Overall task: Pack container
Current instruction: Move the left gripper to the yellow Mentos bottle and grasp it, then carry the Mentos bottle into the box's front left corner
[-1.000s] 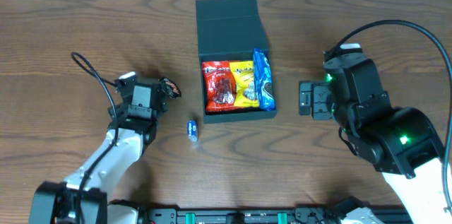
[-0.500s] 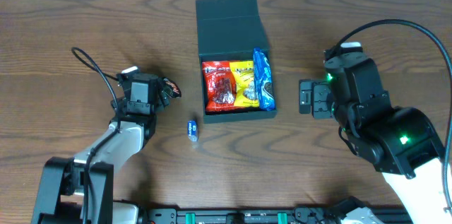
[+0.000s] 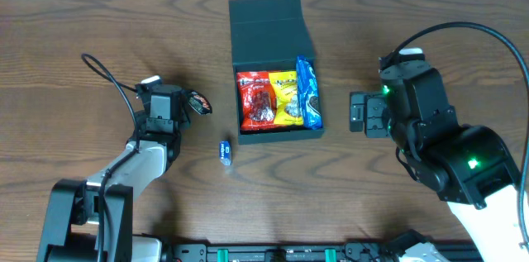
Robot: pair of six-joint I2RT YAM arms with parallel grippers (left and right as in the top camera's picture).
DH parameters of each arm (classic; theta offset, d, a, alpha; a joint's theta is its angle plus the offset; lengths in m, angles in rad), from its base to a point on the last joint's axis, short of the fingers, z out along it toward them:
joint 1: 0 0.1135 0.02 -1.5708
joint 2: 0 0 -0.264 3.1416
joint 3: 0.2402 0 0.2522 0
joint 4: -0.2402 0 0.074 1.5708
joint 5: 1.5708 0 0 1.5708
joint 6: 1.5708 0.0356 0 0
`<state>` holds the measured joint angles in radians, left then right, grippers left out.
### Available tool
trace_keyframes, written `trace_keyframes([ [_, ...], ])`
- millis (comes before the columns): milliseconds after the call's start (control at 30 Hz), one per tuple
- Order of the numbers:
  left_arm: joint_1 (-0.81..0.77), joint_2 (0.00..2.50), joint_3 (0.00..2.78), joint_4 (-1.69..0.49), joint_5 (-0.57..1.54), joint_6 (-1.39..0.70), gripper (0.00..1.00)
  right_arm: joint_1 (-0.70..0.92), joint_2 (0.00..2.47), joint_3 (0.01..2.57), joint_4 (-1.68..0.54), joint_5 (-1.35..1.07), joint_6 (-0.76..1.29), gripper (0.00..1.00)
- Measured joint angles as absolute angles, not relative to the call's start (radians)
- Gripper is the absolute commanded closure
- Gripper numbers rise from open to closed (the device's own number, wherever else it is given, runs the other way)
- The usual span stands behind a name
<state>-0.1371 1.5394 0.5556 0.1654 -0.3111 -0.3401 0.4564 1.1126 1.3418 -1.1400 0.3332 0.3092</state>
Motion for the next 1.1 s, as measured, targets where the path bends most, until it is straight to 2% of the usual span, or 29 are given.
trace_keyframes([
  [100, -0.137, 1.539, 0.556, 0.166, -0.31, -0.341, 0.43, 0.456, 1.113, 1.342, -1.139, 0.333, 0.309, 0.01],
  [267, -0.137, 1.539, 0.556, 0.168, -0.305, -0.34, 0.58, 0.456, 1.113, 1.342, -1.139, 0.333, 0.309, 0.01],
  [467, -0.134, 1.539, 0.556, 0.173, -0.294, -0.34, 0.94, 0.456, 1.113, 1.342, -1.139, 0.334, 0.309, 0.01],
  [733, -0.133, 1.53, 0.584, 0.105, -0.252, -0.332, 0.94, 0.456, 1.113, 1.342, -1.144, 0.353, 0.309, 0.01],
  [1100, -0.134, 1.391, 1.007, -0.55, -0.171, -0.31, 0.94, 0.456, 1.113, 1.341, -1.178, 0.377, 0.309, 0.01],
])
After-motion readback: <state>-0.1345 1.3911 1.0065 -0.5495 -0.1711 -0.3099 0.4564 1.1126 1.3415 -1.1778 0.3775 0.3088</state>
